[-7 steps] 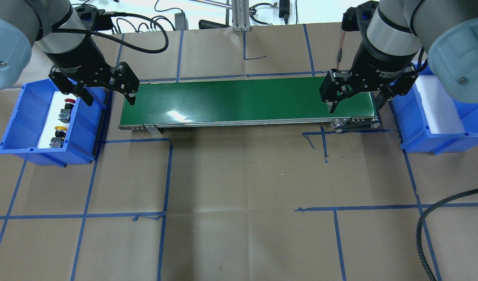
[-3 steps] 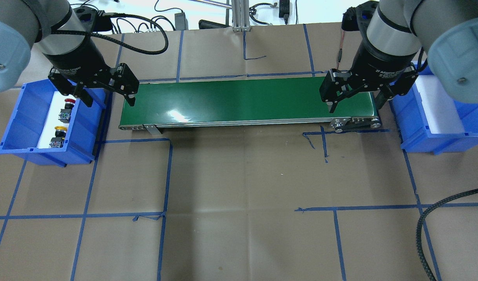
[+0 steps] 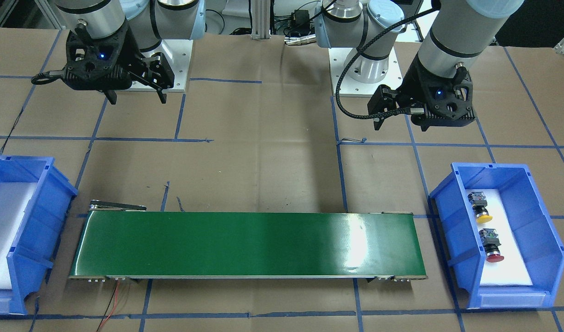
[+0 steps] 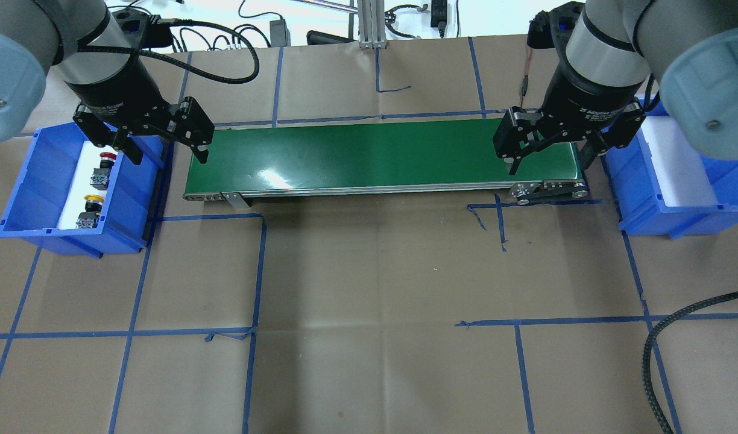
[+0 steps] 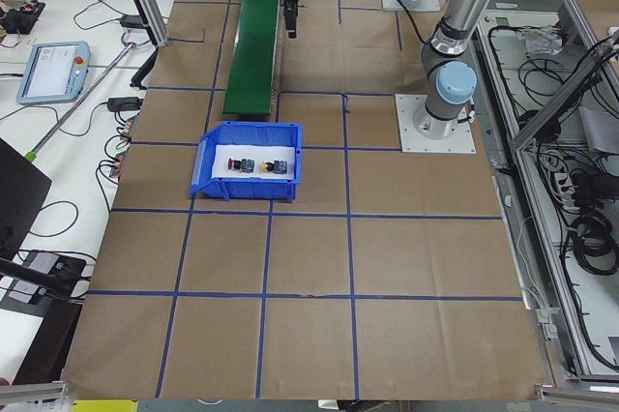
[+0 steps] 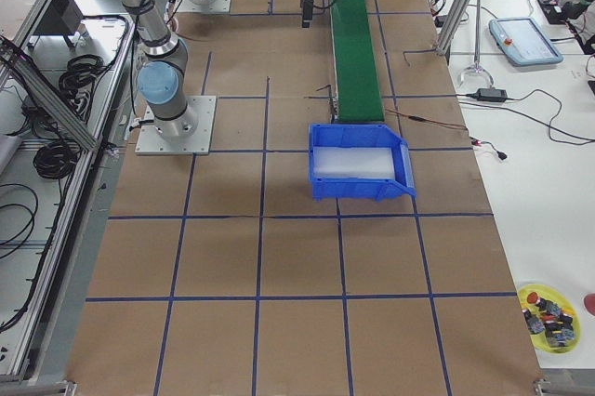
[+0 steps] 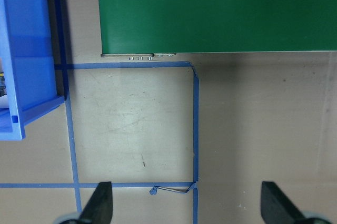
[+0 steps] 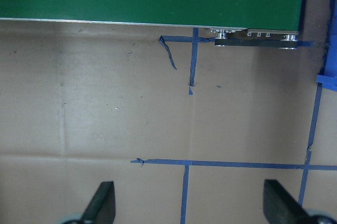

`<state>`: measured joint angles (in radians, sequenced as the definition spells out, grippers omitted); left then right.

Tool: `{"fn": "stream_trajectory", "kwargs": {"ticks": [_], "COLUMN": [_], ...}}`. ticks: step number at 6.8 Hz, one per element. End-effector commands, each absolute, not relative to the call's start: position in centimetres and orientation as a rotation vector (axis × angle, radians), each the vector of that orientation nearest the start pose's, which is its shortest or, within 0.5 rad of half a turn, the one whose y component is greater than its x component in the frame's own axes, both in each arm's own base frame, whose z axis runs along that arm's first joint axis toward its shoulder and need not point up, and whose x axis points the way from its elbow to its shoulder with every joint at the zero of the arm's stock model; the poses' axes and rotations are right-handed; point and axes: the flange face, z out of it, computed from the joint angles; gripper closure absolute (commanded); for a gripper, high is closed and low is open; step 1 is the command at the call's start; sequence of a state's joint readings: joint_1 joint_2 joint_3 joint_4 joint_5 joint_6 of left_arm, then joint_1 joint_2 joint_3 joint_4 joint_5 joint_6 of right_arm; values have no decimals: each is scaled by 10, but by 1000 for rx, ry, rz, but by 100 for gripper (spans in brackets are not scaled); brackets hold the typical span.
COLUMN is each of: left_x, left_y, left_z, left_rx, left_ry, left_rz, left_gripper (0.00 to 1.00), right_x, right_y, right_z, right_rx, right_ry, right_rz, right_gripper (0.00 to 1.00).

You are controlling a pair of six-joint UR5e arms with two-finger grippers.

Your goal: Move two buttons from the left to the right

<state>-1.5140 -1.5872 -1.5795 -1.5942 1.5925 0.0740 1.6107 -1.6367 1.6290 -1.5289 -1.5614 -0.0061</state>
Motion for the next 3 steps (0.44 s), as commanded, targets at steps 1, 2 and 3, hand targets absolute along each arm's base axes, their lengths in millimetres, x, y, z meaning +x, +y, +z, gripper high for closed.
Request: {"fn": "stream_trajectory", "kwargs": {"ticks": [1, 2, 3], "left_x": [-96, -82, -33], "left_y": [-503, -504, -512], "left_z": [476, 482, 486], "left_rx": [39, 166, 116], "left_ry": [3123, 3106, 3091], "left_rz": [67, 46, 1], "left_gripper": [0, 0, 0], "right_x": [153, 153, 153], "right_y": [-454, -455, -455], "right_z": [487, 487, 487], "right_rx": [-72, -72, -72], "right_ry": [3130, 3130, 3130], "right_rz": [51, 53, 51], "right_gripper": [0, 0, 0]}}
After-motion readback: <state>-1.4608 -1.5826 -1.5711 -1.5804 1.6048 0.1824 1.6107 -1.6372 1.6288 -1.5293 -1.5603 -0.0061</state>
